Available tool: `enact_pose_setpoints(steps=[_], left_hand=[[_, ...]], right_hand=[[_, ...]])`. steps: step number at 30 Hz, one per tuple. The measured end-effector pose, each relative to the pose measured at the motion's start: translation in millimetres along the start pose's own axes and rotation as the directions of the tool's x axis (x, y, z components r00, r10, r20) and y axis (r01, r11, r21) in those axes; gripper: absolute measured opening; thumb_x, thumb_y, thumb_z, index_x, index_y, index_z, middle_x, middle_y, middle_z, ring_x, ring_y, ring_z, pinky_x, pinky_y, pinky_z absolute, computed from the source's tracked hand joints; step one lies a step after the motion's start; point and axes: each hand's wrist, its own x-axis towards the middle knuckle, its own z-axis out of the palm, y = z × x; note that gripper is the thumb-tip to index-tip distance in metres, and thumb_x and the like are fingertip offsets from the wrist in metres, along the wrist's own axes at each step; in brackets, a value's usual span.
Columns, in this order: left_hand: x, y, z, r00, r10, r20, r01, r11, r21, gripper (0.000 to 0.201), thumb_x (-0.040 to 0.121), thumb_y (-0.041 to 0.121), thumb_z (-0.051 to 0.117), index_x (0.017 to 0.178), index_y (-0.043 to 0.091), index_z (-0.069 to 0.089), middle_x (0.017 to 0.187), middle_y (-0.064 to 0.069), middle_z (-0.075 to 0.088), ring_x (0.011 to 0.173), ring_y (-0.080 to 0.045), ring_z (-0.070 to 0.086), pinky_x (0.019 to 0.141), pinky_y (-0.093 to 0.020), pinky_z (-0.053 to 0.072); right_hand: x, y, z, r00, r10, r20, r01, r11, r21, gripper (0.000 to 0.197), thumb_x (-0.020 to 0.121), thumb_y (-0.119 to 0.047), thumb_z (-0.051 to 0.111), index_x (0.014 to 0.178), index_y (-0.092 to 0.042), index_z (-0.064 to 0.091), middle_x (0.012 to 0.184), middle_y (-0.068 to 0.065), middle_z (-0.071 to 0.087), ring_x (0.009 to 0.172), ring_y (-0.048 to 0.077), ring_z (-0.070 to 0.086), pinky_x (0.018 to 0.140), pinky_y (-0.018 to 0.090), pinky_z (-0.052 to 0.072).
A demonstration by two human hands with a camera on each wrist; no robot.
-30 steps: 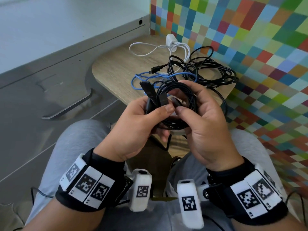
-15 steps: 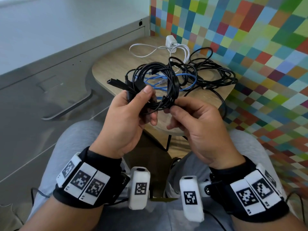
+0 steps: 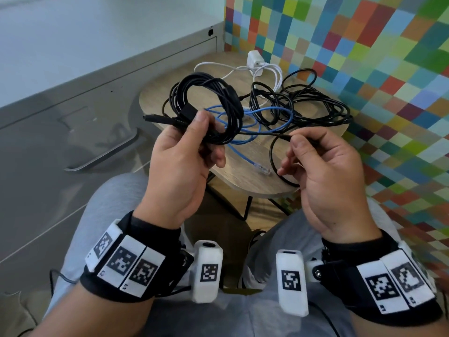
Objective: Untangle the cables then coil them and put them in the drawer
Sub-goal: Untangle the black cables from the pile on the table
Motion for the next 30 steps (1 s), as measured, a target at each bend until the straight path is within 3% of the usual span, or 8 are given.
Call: enact_pose_setpoints(steps=[4,7,10,12,16,19,26,30], left_hand=[[0,-2,2,0.999,-0.022,-0.046,0.024,0.999,0.04,0.021,0.107,0.012,0.049,0.09,0.006,0.06,0.082,-0.005,0.067,0.054,-0.015,0.053,0.05,-0.025,0.044],[-1,-3,2,0.999,-0.028,-0.028,0.03,0.998,0.062,0.017,0.104,0.008,0.052,0.09,0.006,0.061,0.08,-0.004,0.067,0.055,-0.015,0.054,0.05,-0.024,0.046],[-1,-4,0,1.0,-0.017,0.026,0.015,0.998,0.058,0.004,0.099,0.005,0.06,0.097,0.008,0.063,0.078,-0.001,0.067,0.057,-0.013,0.057,0.053,-0.023,0.049],[-2,-4,-2,0.999,-0.01,0.048,0.008,0.999,0.043,0.012,0.092,0.006,0.065,0.103,0.007,0.062,0.076,0.0,0.065,0.059,-0.013,0.059,0.055,-0.022,0.051],[-2,-5,-2,0.999,-0.013,0.051,0.011,0.999,0.048,0.028,0.083,0.004,0.068,0.11,0.005,0.061,0.071,0.0,0.064,0.06,-0.012,0.061,0.057,-0.021,0.052],[0,-7,-3,1.0,-0.009,0.018,0.008,0.995,0.099,0.029,0.081,0.004,0.071,0.108,0.007,0.062,0.072,-0.003,0.063,0.06,-0.014,0.061,0.058,-0.023,0.052],[0,-12,-2,1.0,-0.022,0.007,0.02,0.974,0.223,0.023,0.089,-0.007,0.07,0.101,0.01,0.063,0.078,-0.008,0.067,0.074,-0.025,0.068,0.07,-0.03,0.058],[-2,-13,1,0.997,-0.057,0.051,0.043,0.966,0.254,0.022,0.091,-0.011,0.067,0.103,0.006,0.061,0.077,-0.011,0.069,0.071,-0.024,0.071,0.069,-0.028,0.059]], right_hand=[[2,5,-1,0.999,0.035,0.017,-0.034,0.999,-0.036,0.007,0.094,-0.01,0.064,0.094,-0.015,0.069,0.084,0.009,0.069,0.075,0.024,0.064,0.065,0.034,0.056],[3,9,-2,0.999,0.05,0.014,-0.049,0.998,-0.049,0.008,0.089,-0.008,0.065,0.097,-0.011,0.067,0.092,0.018,0.068,0.076,0.025,0.066,0.067,0.037,0.057],[2,11,-2,1.0,0.016,0.023,-0.015,0.998,-0.06,0.014,0.089,0.001,0.069,0.101,-0.008,0.067,0.092,0.015,0.068,0.077,0.024,0.067,0.069,0.037,0.059],[2,11,-3,0.999,0.0,0.032,0.003,0.996,-0.088,0.019,0.089,0.006,0.071,0.101,-0.009,0.069,0.093,0.013,0.07,0.077,0.022,0.068,0.072,0.038,0.059],[1,10,-2,0.999,-0.005,0.046,0.012,0.99,-0.144,0.021,0.087,-0.003,0.073,0.097,-0.021,0.074,0.091,0.004,0.073,0.079,0.019,0.069,0.074,0.036,0.059],[0,6,0,0.999,-0.029,0.033,0.033,0.991,-0.13,0.019,0.086,-0.007,0.072,0.096,-0.023,0.075,0.087,0.002,0.071,0.077,0.02,0.068,0.075,0.038,0.059],[-4,-5,3,0.979,-0.2,0.045,0.203,0.975,-0.089,0.033,0.087,0.003,0.072,0.109,-0.021,0.067,0.095,0.001,0.071,0.089,0.03,0.069,0.085,0.056,0.061],[-6,-9,5,0.971,-0.228,0.075,0.232,0.972,-0.04,0.035,0.086,0.006,0.075,0.11,-0.016,0.062,0.095,0.011,0.076,0.093,0.027,0.074,0.087,0.039,0.059]])
